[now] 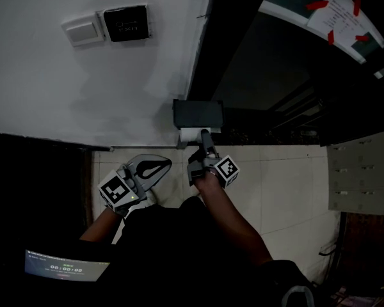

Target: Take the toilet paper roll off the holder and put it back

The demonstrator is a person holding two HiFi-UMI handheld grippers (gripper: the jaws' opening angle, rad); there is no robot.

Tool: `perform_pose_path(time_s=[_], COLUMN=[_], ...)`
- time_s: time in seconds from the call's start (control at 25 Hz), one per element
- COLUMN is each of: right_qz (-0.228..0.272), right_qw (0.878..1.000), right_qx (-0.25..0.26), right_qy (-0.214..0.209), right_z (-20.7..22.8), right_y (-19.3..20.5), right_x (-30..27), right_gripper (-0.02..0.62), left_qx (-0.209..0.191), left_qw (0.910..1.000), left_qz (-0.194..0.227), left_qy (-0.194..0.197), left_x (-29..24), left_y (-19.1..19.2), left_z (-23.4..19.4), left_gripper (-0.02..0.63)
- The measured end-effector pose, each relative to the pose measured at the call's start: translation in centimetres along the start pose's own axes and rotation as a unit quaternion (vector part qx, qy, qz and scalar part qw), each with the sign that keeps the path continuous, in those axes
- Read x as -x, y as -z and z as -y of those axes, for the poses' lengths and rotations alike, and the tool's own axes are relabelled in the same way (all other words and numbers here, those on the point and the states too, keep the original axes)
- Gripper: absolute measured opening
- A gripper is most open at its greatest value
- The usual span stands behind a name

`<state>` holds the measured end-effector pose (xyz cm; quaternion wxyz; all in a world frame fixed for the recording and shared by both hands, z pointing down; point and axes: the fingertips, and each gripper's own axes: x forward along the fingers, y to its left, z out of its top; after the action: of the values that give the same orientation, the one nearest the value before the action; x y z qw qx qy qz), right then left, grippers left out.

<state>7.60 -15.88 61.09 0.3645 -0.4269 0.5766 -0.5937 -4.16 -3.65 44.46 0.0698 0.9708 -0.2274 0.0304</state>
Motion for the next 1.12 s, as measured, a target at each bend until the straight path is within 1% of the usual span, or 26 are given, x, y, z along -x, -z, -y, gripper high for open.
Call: perform_pose_path(time_s=[0.2,0.28,0.36,0.44,0.52,0.56,0.6,0.64,0.68,0.72,0.76,0.8,0.88,0.96,1.0,1.04,1.08,1.12], right_qz=[-0.021,-0.036,-0.051,-0.065,-0.075,-0.081,-0.087,-0.095,-0.102,-0.111,-0.12,-0.129,-0.146,-0.162,-0.168,-0.173,-0.178,-0.181], right_qw=[0.999,0.998,0.994,0.988,0.978,0.971,0.962,0.95,0.934,0.915,0.892,0.867,0.813,0.762,0.74,0.721,0.708,0.698], right_qx=[0.024,0.052,0.096,0.142,0.19,0.22,0.254,0.294,0.338,0.383,0.429,0.473,0.55,0.608,0.63,0.647,0.659,0.666], right_qy=[0.013,0.008,0.005,-0.009,-0.03,-0.038,-0.046,-0.051,-0.057,-0.066,-0.077,-0.091,-0.122,-0.153,-0.165,-0.175,-0.184,-0.191], right_z=[-0.2,-0.7,-1.6,-2.7,-4.1,-4.8,-5.4,-6.1,-6.8,-7.6,-8.5,-9.4,-11.0,-12.3,-12.9,-13.7,-14.5,-15.1], right_y=[-0.1,0.0,-0.1,-0.3,-0.6,-0.8,-0.9,-0.9,-0.9,-0.7,-0.3,0.2,1.4,2.8,3.4,4.1,4.8,5.3], right_x=[2.7,3.6,4.3,4.5,4.6,4.7,4.7,4.8,5.0,5.1,5.2,5.3,5.5,5.8,5.9,6.1,6.2,6.3], right_gripper=[0.42,0.42,0.42,0.42,0.42,0.42,0.42,0.42,0.42,0.42,0.42,0.42,0.42,0.42,0.42,0.42,0.42,0.42], left_qx=[0.0,-0.003,-0.008,-0.005,-0.003,-0.005,-0.011,-0.016,-0.02,-0.019,-0.017,-0.016,-0.017,-0.024,-0.029,-0.03,-0.029,-0.028], left_qw=[1.0,0.9999,0.9999,0.9999,0.9999,0.9999,0.9998,0.9997,0.9996,0.9996,0.9997,0.9997,0.9997,0.9996,0.9995,0.9994,0.9994,0.9995], left_qz=[0.001,0.003,0.006,0.005,0.003,0.003,0.004,0.007,0.008,0.008,0.008,0.007,0.005,0.005,0.006,0.007,0.009,0.01], left_qy=[0.008,0.011,0.014,0.015,0.015,0.015,0.016,0.017,0.017,0.016,0.015,0.015,0.014,0.015,0.015,0.015,0.014,0.013], left_x=[-1.0,-1.3,-1.5,-1.8,-1.9,-1.9,-1.9,-2.0,-2.0,-2.0,-2.0,-2.0,-2.0,-1.9,-1.9,-1.9,-2.0,-2.0], left_y=[-0.1,-0.1,0.0,-0.1,-0.2,-0.1,0.0,0.2,0.2,0.1,-0.1,-0.1,0.0,0.4,0.5,0.5,0.5,0.4], left_z=[0.4,0.5,0.4,0.5,0.5,0.5,0.4,0.3,0.2,0.2,0.3,0.3,0.2,0.1,0.0,-0.1,-0.2,-0.2], left_gripper=[0.002,0.002,0.002,0.002,0.002,0.002,0.002,0.002,0.002,0.002,0.002,0.002,0.002,0.002,0.002,0.002,0.002,0.002])
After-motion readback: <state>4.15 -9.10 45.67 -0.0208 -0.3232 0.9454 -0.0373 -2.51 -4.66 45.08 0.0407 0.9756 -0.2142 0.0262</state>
